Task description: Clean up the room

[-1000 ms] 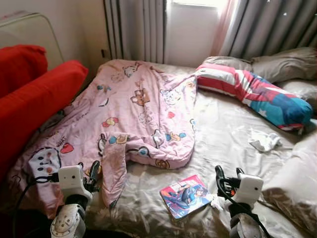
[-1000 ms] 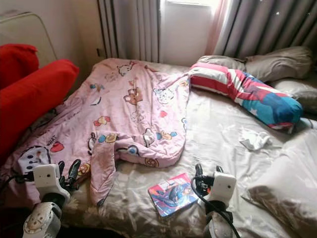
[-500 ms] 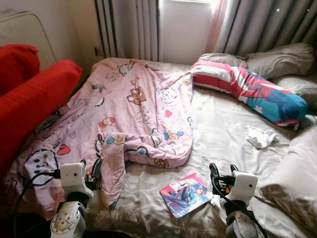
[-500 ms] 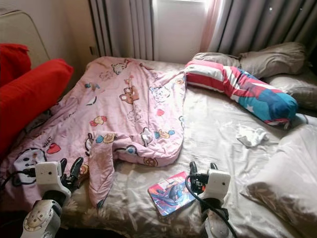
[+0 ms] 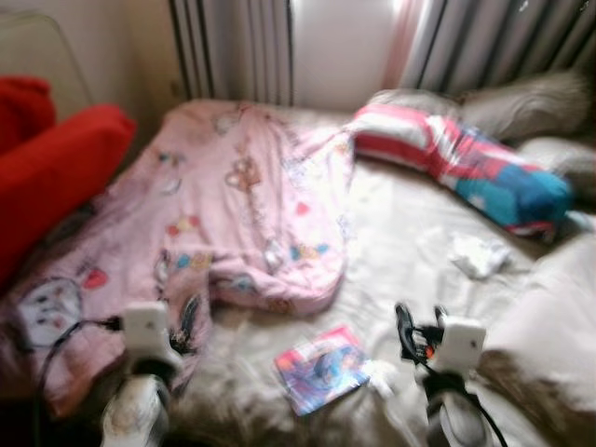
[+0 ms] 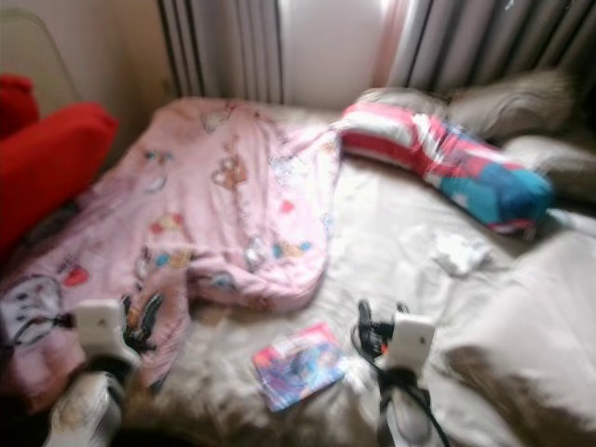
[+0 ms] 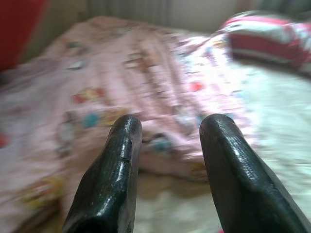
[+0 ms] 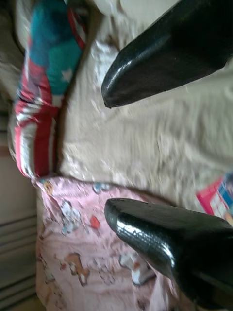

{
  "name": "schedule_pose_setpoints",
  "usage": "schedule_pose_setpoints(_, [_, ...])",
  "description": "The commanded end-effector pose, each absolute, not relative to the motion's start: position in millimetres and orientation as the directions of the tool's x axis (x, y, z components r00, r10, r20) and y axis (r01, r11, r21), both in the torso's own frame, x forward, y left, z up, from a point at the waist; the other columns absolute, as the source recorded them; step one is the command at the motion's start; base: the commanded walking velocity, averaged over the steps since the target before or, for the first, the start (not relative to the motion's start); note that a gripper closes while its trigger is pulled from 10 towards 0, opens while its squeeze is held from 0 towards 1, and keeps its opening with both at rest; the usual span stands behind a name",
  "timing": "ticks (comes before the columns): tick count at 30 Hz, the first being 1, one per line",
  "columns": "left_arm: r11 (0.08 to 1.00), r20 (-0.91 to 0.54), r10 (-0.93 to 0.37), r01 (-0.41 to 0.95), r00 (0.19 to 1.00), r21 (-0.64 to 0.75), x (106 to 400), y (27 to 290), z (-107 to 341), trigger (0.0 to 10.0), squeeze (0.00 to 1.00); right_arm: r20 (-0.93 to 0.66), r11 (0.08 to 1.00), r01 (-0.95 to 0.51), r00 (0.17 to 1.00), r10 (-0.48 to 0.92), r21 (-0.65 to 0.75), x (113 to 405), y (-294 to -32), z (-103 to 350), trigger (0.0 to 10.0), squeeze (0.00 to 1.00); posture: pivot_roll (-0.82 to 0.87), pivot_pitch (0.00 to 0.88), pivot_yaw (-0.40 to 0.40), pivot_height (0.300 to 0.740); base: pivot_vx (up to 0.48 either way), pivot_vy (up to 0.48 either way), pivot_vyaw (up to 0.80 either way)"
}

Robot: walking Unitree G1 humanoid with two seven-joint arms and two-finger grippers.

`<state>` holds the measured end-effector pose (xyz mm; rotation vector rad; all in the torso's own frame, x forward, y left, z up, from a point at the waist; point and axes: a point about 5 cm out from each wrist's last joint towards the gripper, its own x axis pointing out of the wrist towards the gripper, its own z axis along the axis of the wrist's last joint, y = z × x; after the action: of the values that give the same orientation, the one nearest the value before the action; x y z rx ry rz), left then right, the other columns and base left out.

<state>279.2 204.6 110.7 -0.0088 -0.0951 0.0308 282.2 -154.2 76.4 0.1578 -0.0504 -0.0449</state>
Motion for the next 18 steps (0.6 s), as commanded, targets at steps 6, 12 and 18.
schedule_pose_setpoints(6, [0.998, 0.085, 0.063, -0.063, 0.994, 0.003, 275.0, 215.1, 110.7, 10.0, 0.0, 0.026, 0.987, -0.001, 1.0, -0.003, 0.159, 281.1, -146.5, 74.2, 10.0, 0.0, -0.03, 0.161, -0.032, 0.74, 0.0, 0.0, 0.0])
schedule_pose_setpoints(12, [0.998, 0.081, 0.07, -0.07, 0.994, -0.001, 274.1, 214.6, 109.6, 10.0, 0.0, 0.031, 0.991, -0.018, 0.999, 0.014, 0.129, 281.7, -145.9, 76.0, 10.0, 0.0, -0.03, 0.163, -0.034, 0.74, 0.0, 0.0, 0.0])
schedule_pose_setpoints(18, [0.997, 0.085, 0.073, -0.073, 0.994, -0.002, 275.1, 215.3, 111.1, 10.0, 0.0, 0.004, 0.995, -0.039, 0.999, 0.039, 0.096, 283.8, -143.5, 75.1, 10.0, 0.0, -0.04, 0.162, -0.036, 0.731, 0.0, 0.0, 0.0])
